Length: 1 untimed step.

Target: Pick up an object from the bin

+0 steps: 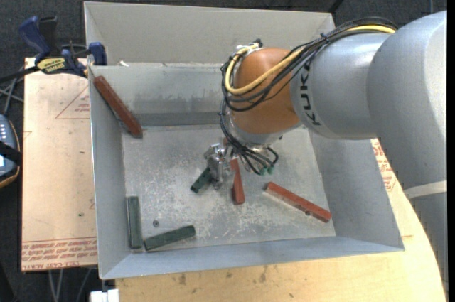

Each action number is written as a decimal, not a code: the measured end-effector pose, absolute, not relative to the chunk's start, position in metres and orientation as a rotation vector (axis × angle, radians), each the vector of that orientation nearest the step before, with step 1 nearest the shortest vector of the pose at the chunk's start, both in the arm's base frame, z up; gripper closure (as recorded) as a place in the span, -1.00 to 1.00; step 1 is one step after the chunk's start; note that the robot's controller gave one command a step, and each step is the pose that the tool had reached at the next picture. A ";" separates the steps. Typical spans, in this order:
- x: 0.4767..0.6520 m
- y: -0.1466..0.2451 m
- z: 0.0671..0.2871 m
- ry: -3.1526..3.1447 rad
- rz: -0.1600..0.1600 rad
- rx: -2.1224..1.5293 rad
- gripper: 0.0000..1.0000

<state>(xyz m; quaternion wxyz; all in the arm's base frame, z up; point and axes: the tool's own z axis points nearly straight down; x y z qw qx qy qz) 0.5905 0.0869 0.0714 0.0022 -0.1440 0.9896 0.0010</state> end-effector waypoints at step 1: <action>0.590 0.087 0.071 3.105 0.003 -0.451 -1.00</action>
Offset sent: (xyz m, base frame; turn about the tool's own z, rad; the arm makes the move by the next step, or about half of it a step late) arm 0.0000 0.0000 0.0000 0.0000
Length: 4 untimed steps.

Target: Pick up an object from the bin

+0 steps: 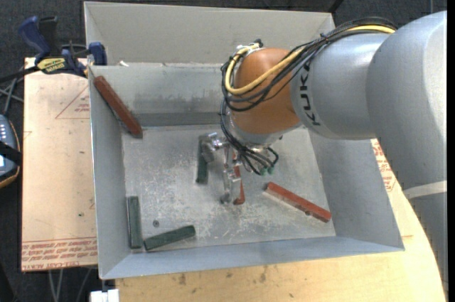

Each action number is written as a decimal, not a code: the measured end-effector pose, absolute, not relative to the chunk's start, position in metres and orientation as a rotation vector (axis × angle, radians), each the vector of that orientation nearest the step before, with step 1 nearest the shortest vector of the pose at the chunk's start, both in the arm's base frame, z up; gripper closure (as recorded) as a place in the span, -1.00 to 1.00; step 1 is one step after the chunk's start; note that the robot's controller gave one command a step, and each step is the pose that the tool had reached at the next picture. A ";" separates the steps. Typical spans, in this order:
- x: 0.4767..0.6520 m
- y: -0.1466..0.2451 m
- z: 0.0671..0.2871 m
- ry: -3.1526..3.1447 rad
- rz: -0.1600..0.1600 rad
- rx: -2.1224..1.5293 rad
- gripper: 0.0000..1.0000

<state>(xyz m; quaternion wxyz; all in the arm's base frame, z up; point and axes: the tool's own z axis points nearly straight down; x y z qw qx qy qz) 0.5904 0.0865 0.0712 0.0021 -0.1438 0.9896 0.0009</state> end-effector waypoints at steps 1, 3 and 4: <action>0.590 0.087 0.071 3.105 0.003 -0.451 -1.00; 0.639 0.148 0.078 3.053 0.002 -0.704 -1.00; 0.634 0.174 0.070 3.001 0.006 -0.932 1.00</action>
Offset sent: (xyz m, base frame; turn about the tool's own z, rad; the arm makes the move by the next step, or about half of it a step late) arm 0.0590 0.0476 0.0200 -0.0239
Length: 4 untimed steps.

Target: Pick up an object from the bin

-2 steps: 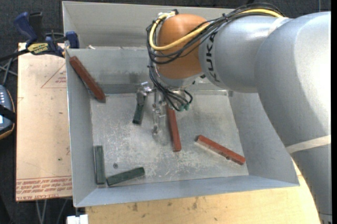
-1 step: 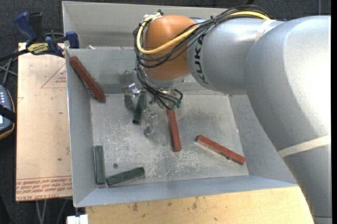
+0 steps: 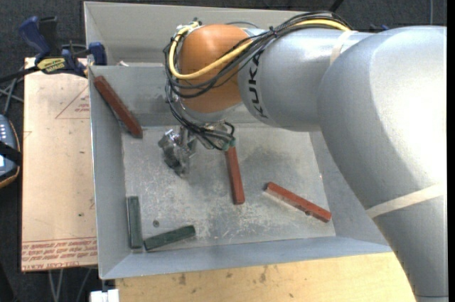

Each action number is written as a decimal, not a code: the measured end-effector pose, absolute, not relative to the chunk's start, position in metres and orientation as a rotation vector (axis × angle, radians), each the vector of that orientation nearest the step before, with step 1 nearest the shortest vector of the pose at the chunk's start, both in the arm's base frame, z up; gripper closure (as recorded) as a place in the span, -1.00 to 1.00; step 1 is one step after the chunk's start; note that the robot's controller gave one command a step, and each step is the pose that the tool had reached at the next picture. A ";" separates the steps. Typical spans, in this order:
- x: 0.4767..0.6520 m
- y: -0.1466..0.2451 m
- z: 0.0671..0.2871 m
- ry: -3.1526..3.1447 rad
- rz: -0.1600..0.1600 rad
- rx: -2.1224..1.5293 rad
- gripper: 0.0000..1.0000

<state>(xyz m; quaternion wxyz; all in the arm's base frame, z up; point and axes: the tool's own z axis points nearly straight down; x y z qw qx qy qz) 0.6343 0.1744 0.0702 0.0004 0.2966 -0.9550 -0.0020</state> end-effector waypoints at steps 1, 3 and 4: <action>0.635 0.173 0.070 -3.004 -0.004 0.932 -1.00; 0.621 0.129 0.071 -2.261 -0.002 2.187 1.00; 0.621 0.128 0.071 -2.251 -0.002 2.197 1.00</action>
Offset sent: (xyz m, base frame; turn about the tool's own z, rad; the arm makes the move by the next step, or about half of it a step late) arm 0.0000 0.0000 0.0000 0.0000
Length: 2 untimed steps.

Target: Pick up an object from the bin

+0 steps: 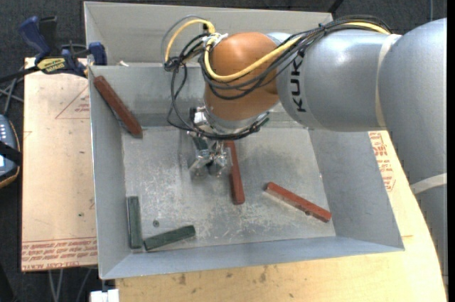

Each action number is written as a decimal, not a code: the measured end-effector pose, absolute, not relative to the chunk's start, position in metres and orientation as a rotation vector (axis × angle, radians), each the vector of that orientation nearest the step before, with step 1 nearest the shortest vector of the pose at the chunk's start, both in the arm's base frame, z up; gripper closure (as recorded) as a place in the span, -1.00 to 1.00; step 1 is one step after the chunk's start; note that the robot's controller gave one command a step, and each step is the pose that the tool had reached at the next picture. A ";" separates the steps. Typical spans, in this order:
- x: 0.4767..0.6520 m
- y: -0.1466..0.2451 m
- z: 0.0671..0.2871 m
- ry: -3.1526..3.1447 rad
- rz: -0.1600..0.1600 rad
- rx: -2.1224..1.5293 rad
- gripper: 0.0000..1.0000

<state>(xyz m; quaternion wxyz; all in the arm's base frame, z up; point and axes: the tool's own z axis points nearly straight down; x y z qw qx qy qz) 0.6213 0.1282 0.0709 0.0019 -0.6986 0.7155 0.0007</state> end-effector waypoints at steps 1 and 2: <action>0.601 0.113 0.073 2.033 0.001 -2.386 1.00; 0.591 0.103 0.079 1.902 0.013 -2.509 1.00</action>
Offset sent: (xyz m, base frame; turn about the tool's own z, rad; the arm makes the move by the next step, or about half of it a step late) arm -0.0224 -0.0276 0.1683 -0.3745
